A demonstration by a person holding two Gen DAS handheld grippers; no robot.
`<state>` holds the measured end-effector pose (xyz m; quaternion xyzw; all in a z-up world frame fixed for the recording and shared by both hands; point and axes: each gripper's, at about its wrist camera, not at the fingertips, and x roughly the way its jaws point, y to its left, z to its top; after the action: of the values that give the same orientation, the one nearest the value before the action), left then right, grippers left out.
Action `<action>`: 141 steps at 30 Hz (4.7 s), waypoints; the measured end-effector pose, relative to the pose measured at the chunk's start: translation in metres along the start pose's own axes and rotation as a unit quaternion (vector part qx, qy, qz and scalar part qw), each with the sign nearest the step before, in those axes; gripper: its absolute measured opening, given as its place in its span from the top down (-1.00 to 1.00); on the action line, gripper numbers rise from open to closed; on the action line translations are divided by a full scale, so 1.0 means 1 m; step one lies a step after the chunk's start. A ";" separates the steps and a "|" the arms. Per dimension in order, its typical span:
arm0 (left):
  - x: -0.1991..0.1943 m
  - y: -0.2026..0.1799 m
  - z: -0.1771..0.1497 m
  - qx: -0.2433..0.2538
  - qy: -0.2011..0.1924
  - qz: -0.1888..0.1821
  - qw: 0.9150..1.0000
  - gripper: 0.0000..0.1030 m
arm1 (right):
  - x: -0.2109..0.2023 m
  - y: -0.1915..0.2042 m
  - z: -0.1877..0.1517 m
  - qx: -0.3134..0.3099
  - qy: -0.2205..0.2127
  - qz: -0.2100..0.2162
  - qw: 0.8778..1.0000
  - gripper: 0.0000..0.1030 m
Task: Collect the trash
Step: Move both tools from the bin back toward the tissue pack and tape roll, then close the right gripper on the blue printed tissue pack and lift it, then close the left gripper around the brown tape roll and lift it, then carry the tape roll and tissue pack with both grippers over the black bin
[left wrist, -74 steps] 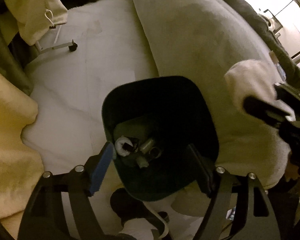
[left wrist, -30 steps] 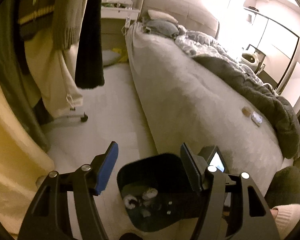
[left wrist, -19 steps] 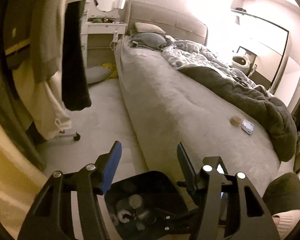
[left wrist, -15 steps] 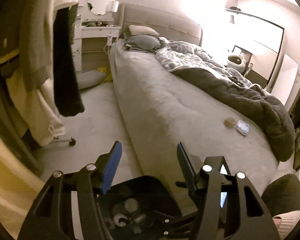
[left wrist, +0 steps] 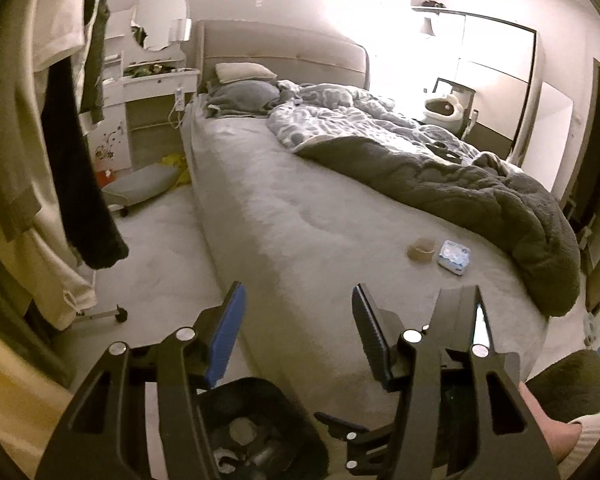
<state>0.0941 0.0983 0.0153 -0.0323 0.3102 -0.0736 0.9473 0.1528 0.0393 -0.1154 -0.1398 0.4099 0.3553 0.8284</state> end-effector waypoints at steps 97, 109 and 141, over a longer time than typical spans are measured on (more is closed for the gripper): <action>0.270 -0.181 0.026 0.086 0.134 -0.130 0.979 -0.51 | -0.057 -0.306 -0.042 0.103 -0.010 -0.074 0.992 -0.37; 0.284 -0.196 0.023 0.097 0.136 -0.109 0.980 -0.29 | -0.085 -0.331 -0.050 0.164 -0.060 -0.066 0.982 -0.37; 0.225 -0.179 0.012 0.082 0.117 -0.092 0.986 -0.01 | -0.122 -0.275 -0.047 0.188 -0.106 -0.055 0.975 -0.36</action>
<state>0.2590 -0.1140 -0.0873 0.0257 0.4071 -0.1886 0.8933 0.2688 -0.2384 -0.0659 0.0349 0.3710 0.2388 0.8967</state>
